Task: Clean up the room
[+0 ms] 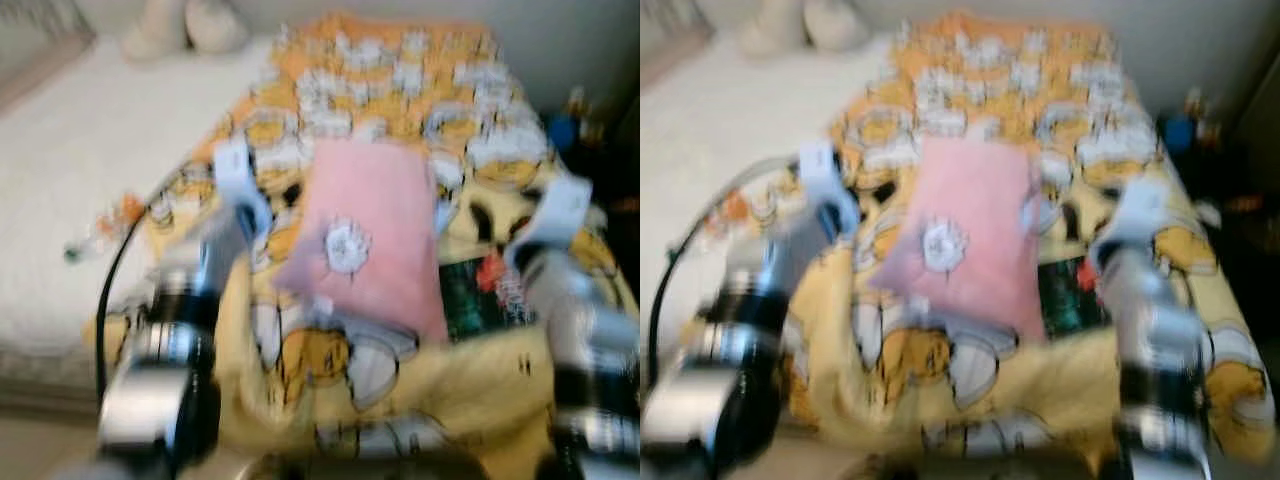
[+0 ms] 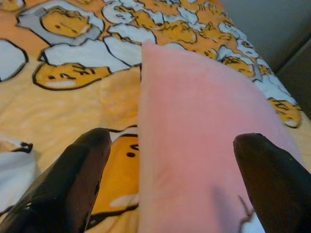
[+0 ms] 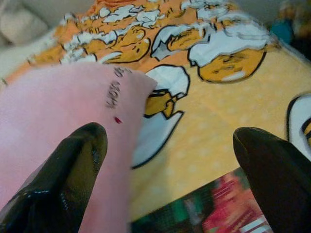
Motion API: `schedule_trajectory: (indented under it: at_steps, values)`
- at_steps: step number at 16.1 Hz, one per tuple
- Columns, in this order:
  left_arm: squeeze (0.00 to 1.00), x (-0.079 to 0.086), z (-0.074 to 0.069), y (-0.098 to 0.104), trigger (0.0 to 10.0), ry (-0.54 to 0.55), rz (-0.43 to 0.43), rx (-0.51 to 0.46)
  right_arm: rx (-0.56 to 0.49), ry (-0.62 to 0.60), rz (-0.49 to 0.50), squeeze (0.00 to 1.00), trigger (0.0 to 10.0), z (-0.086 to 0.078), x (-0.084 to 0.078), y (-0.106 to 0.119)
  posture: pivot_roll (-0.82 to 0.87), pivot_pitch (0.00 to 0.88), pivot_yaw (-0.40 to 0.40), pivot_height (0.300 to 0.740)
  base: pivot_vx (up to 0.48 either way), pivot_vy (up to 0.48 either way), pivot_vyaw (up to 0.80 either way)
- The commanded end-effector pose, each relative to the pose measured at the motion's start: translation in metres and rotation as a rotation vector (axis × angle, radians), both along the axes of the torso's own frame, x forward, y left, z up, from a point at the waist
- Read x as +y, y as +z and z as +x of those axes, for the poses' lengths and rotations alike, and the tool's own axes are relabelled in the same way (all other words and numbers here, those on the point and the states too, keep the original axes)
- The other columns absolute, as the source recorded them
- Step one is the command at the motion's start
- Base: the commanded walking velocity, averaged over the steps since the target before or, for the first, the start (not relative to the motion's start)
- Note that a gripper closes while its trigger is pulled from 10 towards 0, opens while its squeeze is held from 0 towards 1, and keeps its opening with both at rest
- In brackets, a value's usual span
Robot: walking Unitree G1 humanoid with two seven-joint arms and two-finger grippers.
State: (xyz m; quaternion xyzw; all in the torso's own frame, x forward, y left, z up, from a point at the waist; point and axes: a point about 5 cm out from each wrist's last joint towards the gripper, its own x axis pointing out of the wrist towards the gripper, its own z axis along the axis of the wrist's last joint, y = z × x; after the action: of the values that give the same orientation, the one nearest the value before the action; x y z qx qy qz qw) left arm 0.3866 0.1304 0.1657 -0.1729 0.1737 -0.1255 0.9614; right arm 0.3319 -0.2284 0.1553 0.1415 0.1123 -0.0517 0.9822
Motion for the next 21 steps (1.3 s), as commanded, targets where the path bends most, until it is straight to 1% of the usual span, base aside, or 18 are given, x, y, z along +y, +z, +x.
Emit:
schedule_trajectory:
  at_steps: [1,2,4,6,7,8,9,10,11,12,14,15,16,17,18,19,21]
  values:
    - [0.00,0.010,0.003,-0.003,10.0,0.016,-0.041,0.038,0.036,0.005,0.085,0.00,10.0,0.003,0.002,-0.001,-0.22,0.000,0.075,0.723,0.000,0.000,0.00]
    - [0.00,0.007,0.006,0.000,10.0,0.002,-0.077,0.070,0.039,0.010,0.121,0.00,10.0,0.004,0.002,0.005,-0.24,0.000,0.081,0.723,0.000,0.000,0.00]
    - [0.00,0.005,0.008,-0.001,10.0,-0.008,-0.089,0.109,0.056,0.020,0.165,0.00,10.0,0.002,0.002,0.007,-0.25,0.000,0.085,0.723,0.000,0.000,0.00]
    - [0.00,0.000,0.009,-0.006,10.0,-0.014,-0.095,0.139,0.120,0.031,0.221,0.00,10.0,-0.002,0.005,-0.003,-0.25,0.000,0.086,0.723,0.000,0.000,0.00]
    - [0.00,-0.007,0.010,-0.008,10.0,-0.027,-0.114,0.148,0.160,0.041,0.233,0.00,10.0,-0.003,0.009,-0.012,-0.27,0.004,0.087,0.723,0.000,0.000,0.00]
    - [0.00,-0.014,0.011,-0.008,10.0,-0.036,-0.132,0.146,0.191,0.040,0.236,0.00,10.0,-0.003,0.011,-0.020,-0.28,0.010,0.087,0.723,0.000,0.000,0.00]
    - [0.00,-0.030,0.013,-0.004,10.0,-0.075,-0.167,0.130,0.218,0.019,0.220,0.00,10.0,-0.001,0.012,-0.027,-0.30,0.040,0.086,0.723,0.000,0.000,0.00]
    - [0.00,-0.037,0.014,0.001,10.0,-0.111,-0.175,0.115,0.204,-0.005,0.170,0.00,10.0,-0.001,0.007,-0.024,-0.31,0.063,0.089,0.723,0.000,0.000,0.00]
    - [0.00,-0.043,0.014,0.003,10.0,-0.118,-0.186,0.114,0.202,-0.013,0.159,0.00,10.0,-0.003,0.005,-0.023,-0.33,0.078,0.093,0.723,0.000,0.000,0.00]
    - [0.00,-0.048,0.013,0.002,10.0,-0.125,-0.198,0.128,0.214,-0.026,0.155,0.00,10.0,-0.005,0.003,-0.028,-0.34,0.096,0.099,0.723,0.000,0.000,0.00]
    - [0.00,-0.052,0.011,-0.005,10.0,-0.118,-0.178,0.160,0.232,-0.057,0.154,0.00,10.0,-0.007,0.000,-0.036,-0.34,0.121,0.108,0.723,0.000,0.000,0.00]
    - [0.00,-0.050,0.010,-0.013,10.0,-0.085,-0.130,0.190,0.241,-0.070,0.188,0.00,10.0,-0.005,0.001,-0.042,-0.34,0.133,0.114,0.723,0.000,0.000,0.00]
    - [0.00,-0.044,0.010,-0.016,10.0,-0.037,-0.132,0.204,0.241,-0.063,0.223,0.00,10.0,-0.005,0.006,-0.042,-0.35,0.142,0.118,0.723,0.000,0.000,0.00]
    - [0.00,-0.042,0.010,-0.016,10.0,-0.028,-0.148,0.208,0.243,-0.058,0.234,0.00,10.0,-0.006,0.008,-0.041,-0.34,0.146,0.118,0.723,0.000,0.000,0.00]
    - [0.00,-0.044,0.009,-0.016,10.0,-0.047,-0.175,0.222,0.251,-0.051,0.253,0.00,10.0,-0.008,0.012,-0.042,-0.32,0.152,0.116,0.723,0.000,0.000,0.00]
    - [0.00,-0.048,0.007,-0.020,10.0,-0.066,-0.187,0.236,0.257,-0.039,0.248,0.00,10.0,-0.010,0.017,-0.043,-0.32,0.154,0.114,0.723,0.000,0.000,0.00]
    - [0.00,-0.056,0.003,-0.029,10.0,-0.072,-0.178,0.259,0.252,-0.017,0.253,0.00,10.0,-0.003,0.029,-0.045,-0.32,0.158,0.109,0.723,0.000,0.000,0.00]
